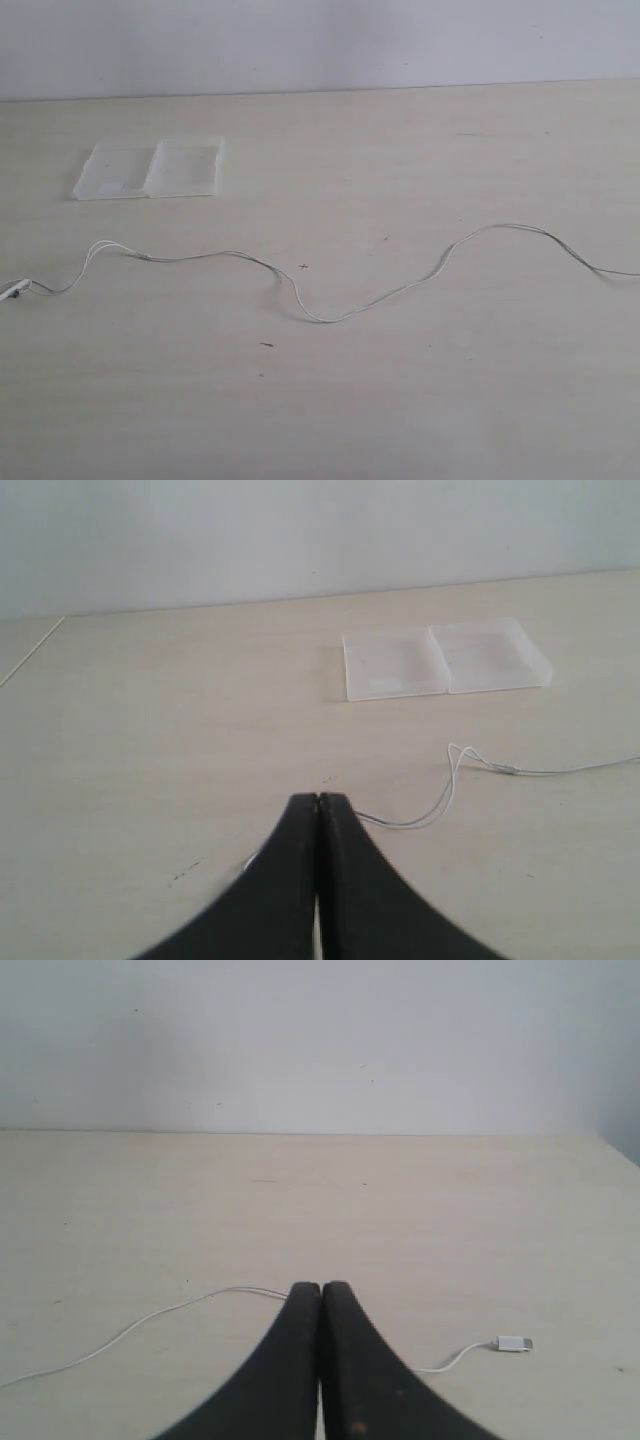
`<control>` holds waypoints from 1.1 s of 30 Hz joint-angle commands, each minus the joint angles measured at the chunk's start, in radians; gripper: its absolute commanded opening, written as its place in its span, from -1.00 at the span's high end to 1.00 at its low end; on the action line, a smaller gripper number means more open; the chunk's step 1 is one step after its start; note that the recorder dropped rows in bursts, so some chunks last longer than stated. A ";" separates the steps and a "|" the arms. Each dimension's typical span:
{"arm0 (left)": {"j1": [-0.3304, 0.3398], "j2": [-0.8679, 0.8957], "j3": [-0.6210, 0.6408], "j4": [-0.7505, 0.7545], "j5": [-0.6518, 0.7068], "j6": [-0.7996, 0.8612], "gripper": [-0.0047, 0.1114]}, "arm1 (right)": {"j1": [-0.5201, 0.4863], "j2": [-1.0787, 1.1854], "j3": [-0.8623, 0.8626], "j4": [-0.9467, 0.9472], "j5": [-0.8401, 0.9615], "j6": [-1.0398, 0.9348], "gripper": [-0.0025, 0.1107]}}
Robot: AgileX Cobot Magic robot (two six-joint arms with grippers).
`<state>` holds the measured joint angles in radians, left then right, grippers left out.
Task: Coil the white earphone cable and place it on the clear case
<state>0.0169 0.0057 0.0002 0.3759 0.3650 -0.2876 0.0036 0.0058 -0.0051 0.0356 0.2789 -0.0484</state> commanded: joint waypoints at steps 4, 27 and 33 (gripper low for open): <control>-0.006 -0.006 0.000 0.006 -0.005 -0.004 0.92 | -0.007 -0.006 0.005 -0.008 -0.090 -0.003 0.96; -0.006 -0.006 0.000 0.006 -0.005 -0.005 0.92 | -0.007 0.037 -0.050 0.448 -1.100 0.280 0.96; -0.006 -0.006 0.000 0.006 -0.005 -0.004 0.92 | -0.007 0.372 -0.386 0.335 -0.763 0.207 0.96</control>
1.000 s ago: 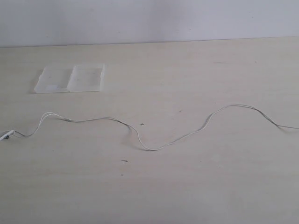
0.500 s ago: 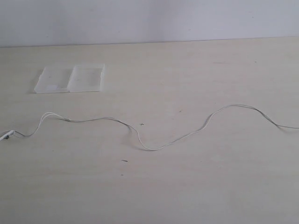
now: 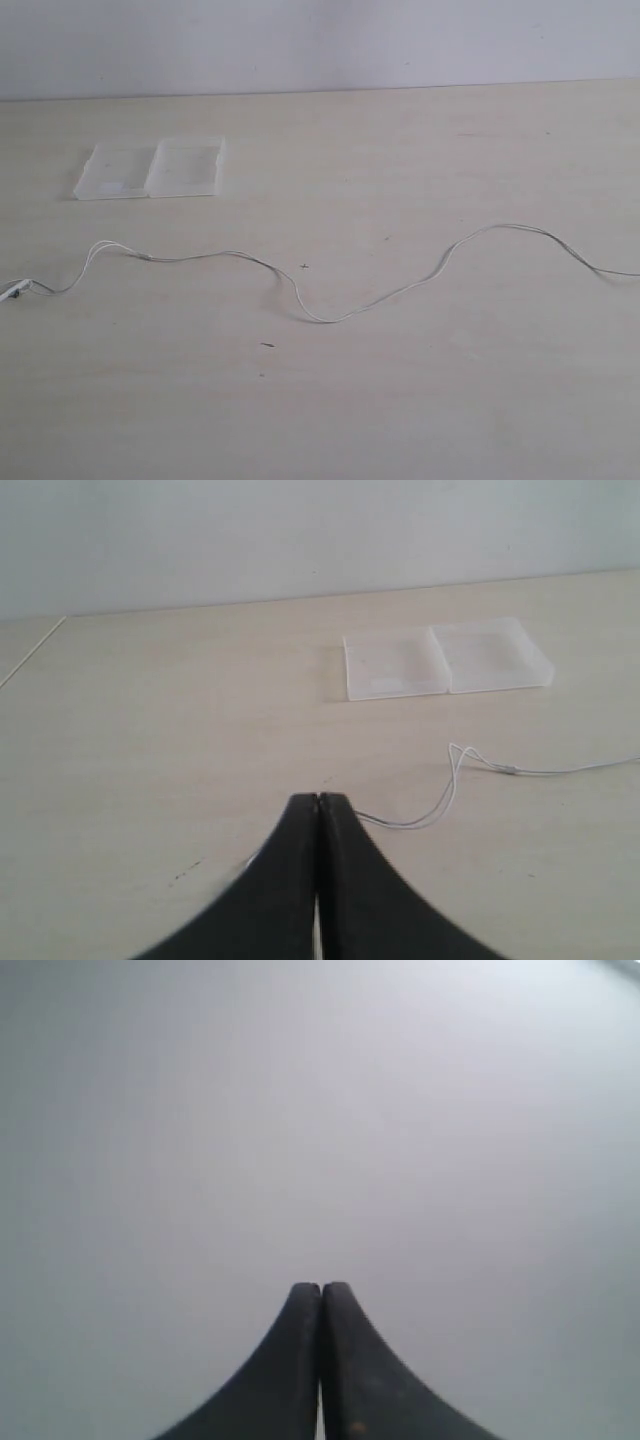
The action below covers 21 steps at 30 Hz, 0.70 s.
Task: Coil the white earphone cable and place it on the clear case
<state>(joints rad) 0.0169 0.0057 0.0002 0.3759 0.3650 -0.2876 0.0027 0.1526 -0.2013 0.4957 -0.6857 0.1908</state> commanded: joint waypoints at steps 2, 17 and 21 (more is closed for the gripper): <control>-0.006 -0.006 0.000 0.006 -0.005 -0.004 0.92 | -0.006 0.383 -0.328 -0.311 0.354 -0.031 0.96; -0.006 -0.006 0.000 0.006 -0.005 -0.004 0.92 | 0.343 1.565 -1.019 -0.090 1.741 -1.377 0.92; -0.006 -0.006 0.000 0.006 -0.005 -0.006 0.92 | 0.507 1.709 -1.160 -0.295 1.749 -0.939 0.36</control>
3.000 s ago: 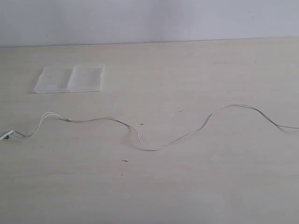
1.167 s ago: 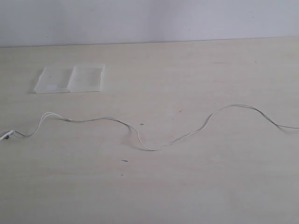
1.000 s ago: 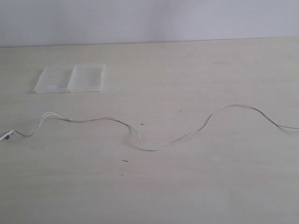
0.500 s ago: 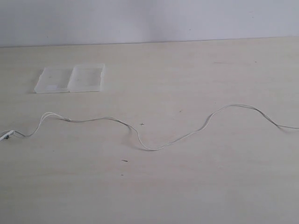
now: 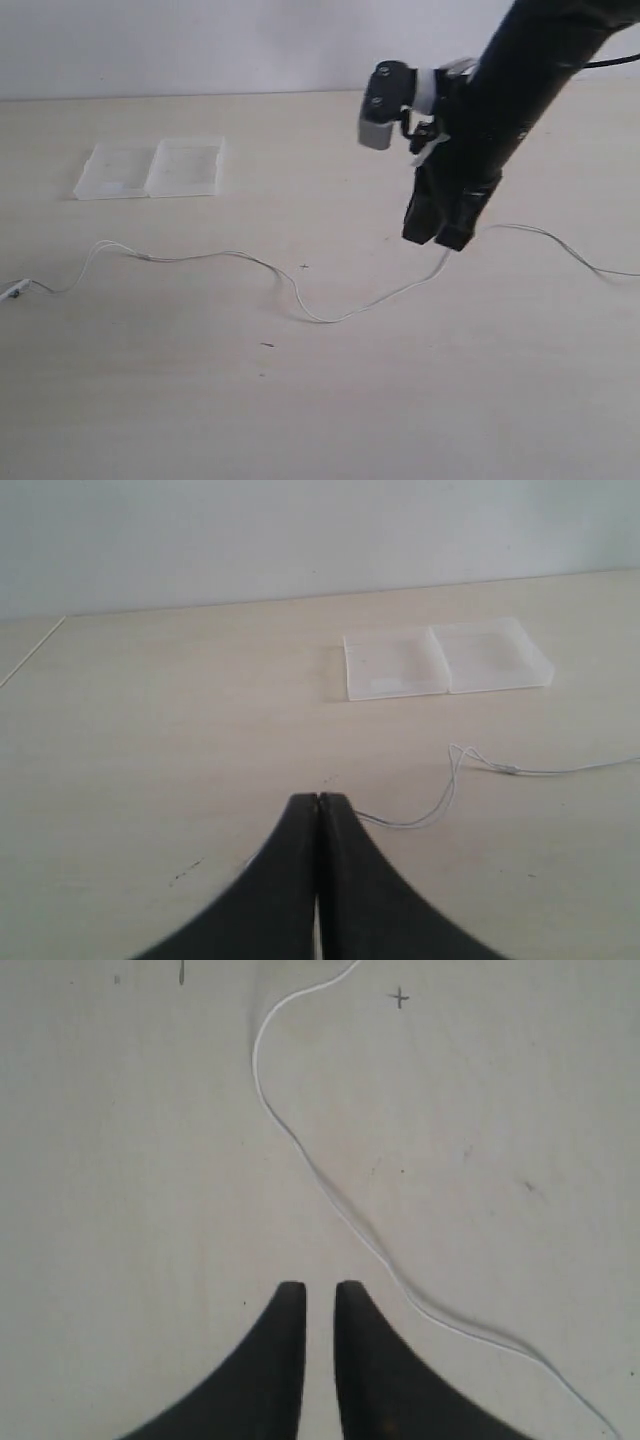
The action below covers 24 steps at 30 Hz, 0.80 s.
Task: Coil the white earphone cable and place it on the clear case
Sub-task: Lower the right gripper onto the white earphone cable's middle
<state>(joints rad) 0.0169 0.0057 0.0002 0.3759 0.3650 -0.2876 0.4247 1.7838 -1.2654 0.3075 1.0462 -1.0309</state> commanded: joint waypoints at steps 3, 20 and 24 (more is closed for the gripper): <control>-0.006 -0.006 0.000 0.006 -0.005 -0.006 0.92 | 0.147 0.152 -0.193 -0.096 0.111 0.412 0.08; -0.006 -0.006 0.000 0.006 -0.005 -0.006 0.92 | 0.267 0.343 -0.317 -0.045 -0.014 0.675 0.07; -0.006 -0.006 0.000 0.006 -0.005 -0.004 0.92 | 0.267 0.371 -0.317 -0.046 -0.009 0.677 0.07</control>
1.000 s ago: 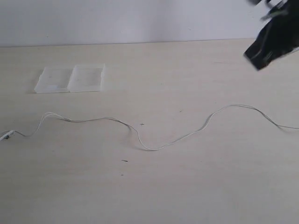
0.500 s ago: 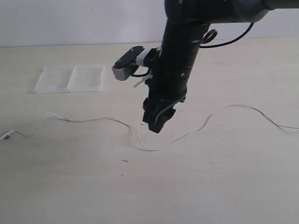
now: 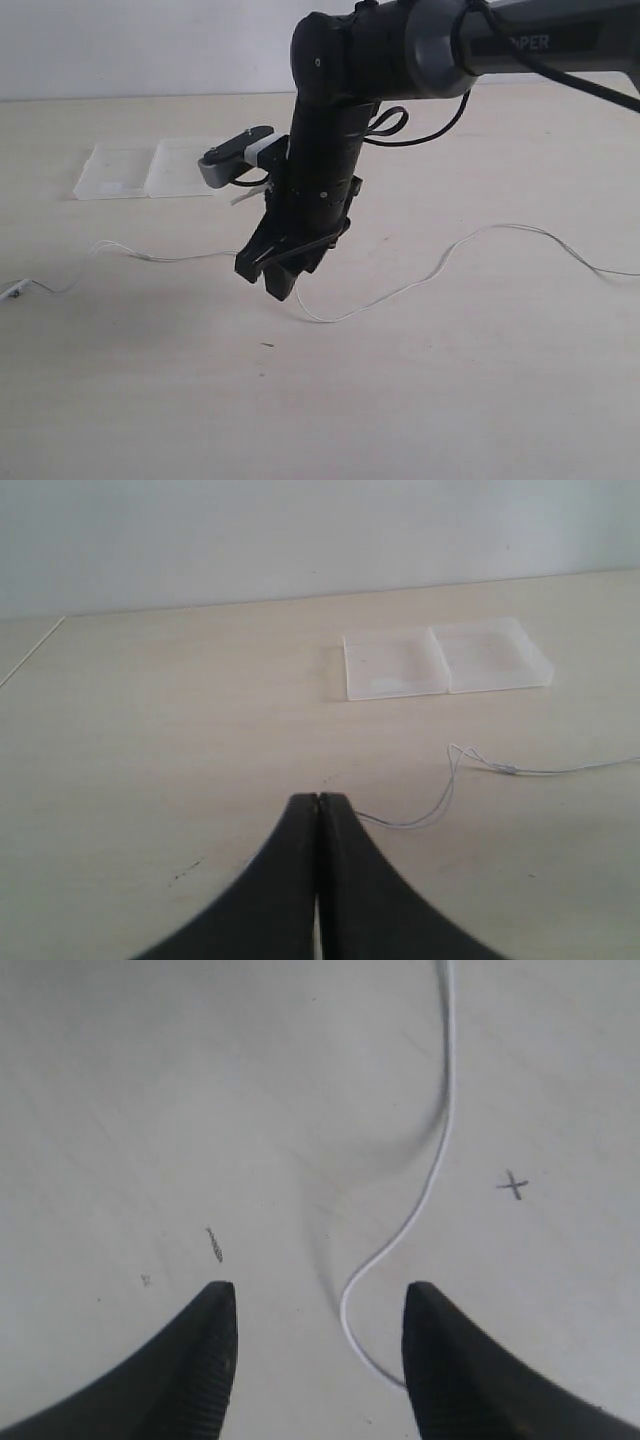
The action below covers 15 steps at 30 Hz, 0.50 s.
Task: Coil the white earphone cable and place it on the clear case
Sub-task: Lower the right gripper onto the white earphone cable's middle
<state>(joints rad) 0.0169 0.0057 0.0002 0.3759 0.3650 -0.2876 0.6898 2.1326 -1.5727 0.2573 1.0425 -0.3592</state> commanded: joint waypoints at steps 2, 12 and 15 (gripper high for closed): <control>-0.006 -0.006 0.000 0.006 -0.005 -0.004 0.92 | 0.002 0.037 -0.010 0.004 -0.005 0.003 0.07; -0.006 -0.006 0.000 0.006 -0.005 -0.006 0.92 | 0.007 0.057 -0.010 -0.025 -0.021 0.005 0.07; -0.006 -0.006 0.000 0.006 -0.005 -0.006 0.92 | 0.007 0.059 -0.010 -0.027 -0.019 0.003 0.07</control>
<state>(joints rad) 0.0169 0.0057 0.0002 0.3759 0.3650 -0.2876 0.6919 2.1915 -1.5751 0.2365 1.0319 -0.3551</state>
